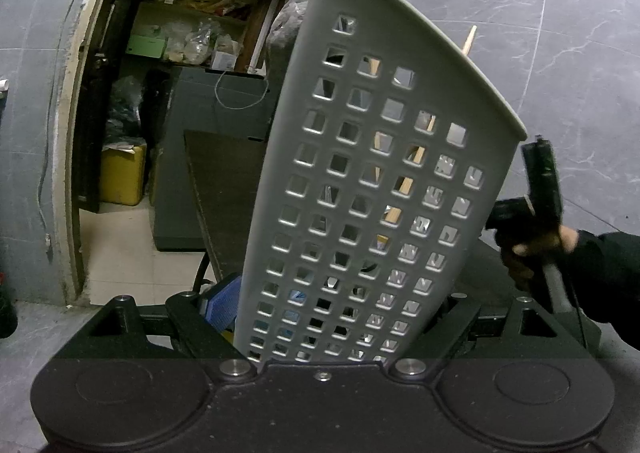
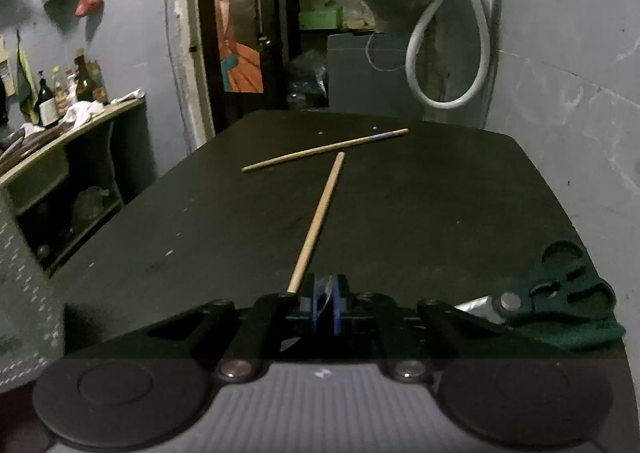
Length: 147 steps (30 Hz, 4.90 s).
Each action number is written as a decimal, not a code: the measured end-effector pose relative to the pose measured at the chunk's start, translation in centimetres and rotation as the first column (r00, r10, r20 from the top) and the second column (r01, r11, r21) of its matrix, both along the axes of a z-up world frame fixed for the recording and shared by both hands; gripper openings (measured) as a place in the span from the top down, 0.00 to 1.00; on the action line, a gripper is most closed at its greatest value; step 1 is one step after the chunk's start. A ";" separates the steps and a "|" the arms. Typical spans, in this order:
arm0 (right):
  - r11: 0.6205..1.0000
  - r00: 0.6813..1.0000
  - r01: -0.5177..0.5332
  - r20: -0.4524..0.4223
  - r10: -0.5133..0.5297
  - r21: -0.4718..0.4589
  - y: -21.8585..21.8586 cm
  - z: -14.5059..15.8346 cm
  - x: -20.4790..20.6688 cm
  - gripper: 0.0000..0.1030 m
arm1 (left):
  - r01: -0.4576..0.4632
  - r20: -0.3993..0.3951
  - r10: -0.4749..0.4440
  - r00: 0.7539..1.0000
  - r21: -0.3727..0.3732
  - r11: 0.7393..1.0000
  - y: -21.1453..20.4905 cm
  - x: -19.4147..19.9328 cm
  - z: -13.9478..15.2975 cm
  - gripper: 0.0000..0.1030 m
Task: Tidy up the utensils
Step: 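Close the right tool on the silver spoon beside the chopsticks, then lift the spoon with the right tool toward the white basket, then drop the spoon into the white basket with the right tool while the left tool holds it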
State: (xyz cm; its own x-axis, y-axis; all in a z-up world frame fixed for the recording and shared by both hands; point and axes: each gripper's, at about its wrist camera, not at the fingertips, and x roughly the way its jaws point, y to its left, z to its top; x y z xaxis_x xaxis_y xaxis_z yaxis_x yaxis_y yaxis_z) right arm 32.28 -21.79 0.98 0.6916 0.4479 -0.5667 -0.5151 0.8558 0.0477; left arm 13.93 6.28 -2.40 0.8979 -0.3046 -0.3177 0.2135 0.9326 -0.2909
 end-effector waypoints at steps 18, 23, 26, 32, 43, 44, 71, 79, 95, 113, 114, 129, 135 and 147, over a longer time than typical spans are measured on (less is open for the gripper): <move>0.996 0.997 0.040 0.075 -0.034 -0.085 0.2 1.6 -9.6 0.97 | -0.021 0.000 0.021 1.000 -0.001 1.000 -0.6 -0.2 0.0 0.16; 0.951 0.983 0.045 0.182 0.012 -0.307 3.4 0.9 -12.8 0.97 | -0.026 0.002 0.026 1.000 -0.003 1.000 -0.7 -0.3 0.0 0.16; 0.910 0.973 0.031 0.221 0.068 -0.414 5.4 -0.4 -14.3 0.97 | -0.026 0.002 0.026 1.000 -0.003 1.000 -0.7 -0.3 -0.1 0.16; 0.879 0.961 0.011 0.247 0.122 -0.477 7.1 -1.5 -16.1 0.96 | -0.026 0.002 0.026 1.000 -0.004 1.000 -0.7 -0.3 -0.1 0.16; 0.906 0.975 0.048 0.216 0.049 -0.420 5.5 -0.7 -15.2 0.97 | -0.025 0.002 0.025 1.000 -0.006 1.000 -0.6 -0.4 -0.1 0.16; 0.911 0.974 0.055 0.221 0.040 -0.408 5.3 -0.4 -15.2 0.97 | -0.024 0.002 0.024 1.000 -0.006 1.000 -0.6 -0.4 -0.1 0.16; 0.978 0.785 0.187 0.613 -0.095 -0.088 3.2 9.0 -18.3 0.99 | -0.025 0.002 0.025 1.000 -0.005 1.000 -0.6 -0.3 -0.1 0.16; 0.976 0.741 0.188 0.668 -0.066 -0.112 4.6 11.0 -18.9 0.99 | -0.025 0.002 0.026 1.000 -0.005 1.000 -0.6 -0.3 -0.1 0.16; 0.977 0.612 0.143 0.790 0.040 -0.161 7.4 15.3 -23.8 0.99 | -0.026 0.002 0.026 1.000 -0.006 1.000 -0.6 -0.4 -0.1 0.16; 0.974 0.566 -0.137 0.793 0.226 -0.180 14.4 16.1 -25.7 0.99 | -0.026 0.003 0.026 1.000 -0.006 1.000 -0.6 -0.3 -0.1 0.16; 0.973 0.584 -0.145 0.778 0.231 -0.180 14.6 15.7 -25.4 0.99 | -0.027 0.002 0.027 1.000 -0.006 1.000 -0.6 -0.3 -0.1 0.16; 0.968 0.743 -0.181 0.620 0.252 -0.176 13.7 10.2 -22.5 0.99 | -0.029 0.002 0.029 1.000 -0.005 1.000 -0.6 -0.4 -0.1 0.16; 0.966 0.749 -0.194 0.610 0.259 -0.171 13.4 9.6 -22.5 0.99 | -0.028 0.002 0.028 1.000 -0.005 1.000 -0.6 -0.4 -0.1 0.16; 0.970 0.762 -0.219 0.603 0.236 -0.104 11.6 9.7 -22.4 0.75 | -0.030 0.002 0.030 1.000 -0.005 1.000 -0.7 -0.4 -0.1 0.16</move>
State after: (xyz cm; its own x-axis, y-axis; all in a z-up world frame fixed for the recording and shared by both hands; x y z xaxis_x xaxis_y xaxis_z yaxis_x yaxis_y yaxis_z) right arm 9.93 -10.21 10.66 0.7744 0.6279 -0.0772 -0.6086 0.7061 -0.3620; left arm 13.50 5.61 -2.50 0.9074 -0.2789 -0.3143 0.1860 0.9373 -0.2947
